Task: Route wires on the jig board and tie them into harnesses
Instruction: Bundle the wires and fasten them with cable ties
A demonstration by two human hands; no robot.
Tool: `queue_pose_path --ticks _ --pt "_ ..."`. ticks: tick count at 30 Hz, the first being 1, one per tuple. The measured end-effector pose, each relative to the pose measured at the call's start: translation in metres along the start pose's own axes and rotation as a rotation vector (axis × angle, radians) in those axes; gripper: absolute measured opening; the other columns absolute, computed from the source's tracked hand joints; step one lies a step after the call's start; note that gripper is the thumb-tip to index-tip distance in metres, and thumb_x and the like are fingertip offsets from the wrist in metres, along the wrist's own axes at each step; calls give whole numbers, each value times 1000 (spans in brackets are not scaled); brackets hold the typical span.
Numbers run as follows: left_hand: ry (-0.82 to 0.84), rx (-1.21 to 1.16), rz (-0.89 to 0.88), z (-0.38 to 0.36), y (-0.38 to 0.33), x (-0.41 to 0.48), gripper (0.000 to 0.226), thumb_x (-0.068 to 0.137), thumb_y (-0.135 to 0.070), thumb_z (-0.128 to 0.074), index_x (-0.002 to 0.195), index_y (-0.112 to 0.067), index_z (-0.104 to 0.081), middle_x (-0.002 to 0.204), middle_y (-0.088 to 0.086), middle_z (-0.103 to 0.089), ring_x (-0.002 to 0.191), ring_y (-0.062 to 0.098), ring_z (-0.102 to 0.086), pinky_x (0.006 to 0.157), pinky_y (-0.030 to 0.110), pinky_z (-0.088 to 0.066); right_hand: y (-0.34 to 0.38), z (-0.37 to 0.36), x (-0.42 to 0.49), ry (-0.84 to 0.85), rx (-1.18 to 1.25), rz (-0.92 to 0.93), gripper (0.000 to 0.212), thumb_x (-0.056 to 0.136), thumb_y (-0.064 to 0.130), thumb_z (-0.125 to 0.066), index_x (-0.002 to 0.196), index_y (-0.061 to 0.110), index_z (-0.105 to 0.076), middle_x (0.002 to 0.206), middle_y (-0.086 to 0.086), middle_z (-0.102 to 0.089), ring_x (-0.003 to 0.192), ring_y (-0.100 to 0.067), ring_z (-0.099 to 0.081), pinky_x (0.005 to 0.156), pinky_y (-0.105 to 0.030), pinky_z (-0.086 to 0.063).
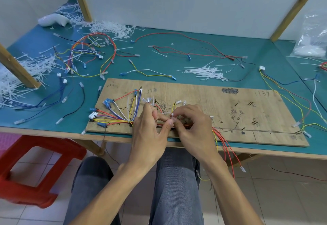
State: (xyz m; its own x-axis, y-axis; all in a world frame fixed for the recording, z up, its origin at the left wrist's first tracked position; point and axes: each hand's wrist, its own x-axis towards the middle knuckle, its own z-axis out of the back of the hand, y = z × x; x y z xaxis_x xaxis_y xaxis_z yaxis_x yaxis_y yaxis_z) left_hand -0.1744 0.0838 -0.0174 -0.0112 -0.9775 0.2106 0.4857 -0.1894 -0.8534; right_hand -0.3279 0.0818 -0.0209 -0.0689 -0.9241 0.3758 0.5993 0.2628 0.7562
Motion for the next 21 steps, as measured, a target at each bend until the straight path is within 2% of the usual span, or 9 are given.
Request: queue_pose_path --ticks 3,11,13,16,19,21 --pt "10 8 7 1 -1 0 44 93 -39 -68 89 -34 -24 98 -2 -72 86 27 -50 85 50 -45 0 0 0 -3 -6 -3 16 86 6 -79 91 20 -77 96 14 -71 100 -14 -60 86 -34 -50" --pt "2 6 23 -2 1 3 48 93 -31 -73 89 -28 -25 94 1 -71 82 26 -50 82 49 -44 1 1 0 1 -24 33 16 85 4 -79 92 19 -78 97 14 -72 100 -16 -60 87 -38 -51" --pt "-5 -18 24 -2 2 3 50 94 -26 -75 88 -30 -25 91 -4 -72 80 20 -48 80 45 -44 1 1 -1 -1 -38 48 16 84 3 -80 91 17 -79 97 12 -72 100 -18 -61 87 -38 -51" --pt "-29 -59 22 -2 3 3 50 94 -19 -77 88 -28 -28 85 -14 -74 77 2 -50 77 36 -41 3 1 -3 -14 -35 58 17 82 0 -82 89 16 -81 95 11 -73 100 -20 -62 85 -37 -50" --pt "-40 -75 39 0 1 5 41 94 -20 -78 91 -25 -37 88 -13 -75 79 2 -61 78 44 -52 5 1 -3 -32 -41 78 19 81 -3 -81 89 14 -82 94 9 -74 100 -22 -62 85 -38 -51" --pt "-40 -61 47 1 1 6 36 93 -21 -79 92 -28 -44 88 -10 -73 73 2 -59 78 47 -54 6 1 -4 -15 -70 101 18 83 -2 -80 90 14 -80 95 9 -73 101 -24 -60 87 -37 -49"
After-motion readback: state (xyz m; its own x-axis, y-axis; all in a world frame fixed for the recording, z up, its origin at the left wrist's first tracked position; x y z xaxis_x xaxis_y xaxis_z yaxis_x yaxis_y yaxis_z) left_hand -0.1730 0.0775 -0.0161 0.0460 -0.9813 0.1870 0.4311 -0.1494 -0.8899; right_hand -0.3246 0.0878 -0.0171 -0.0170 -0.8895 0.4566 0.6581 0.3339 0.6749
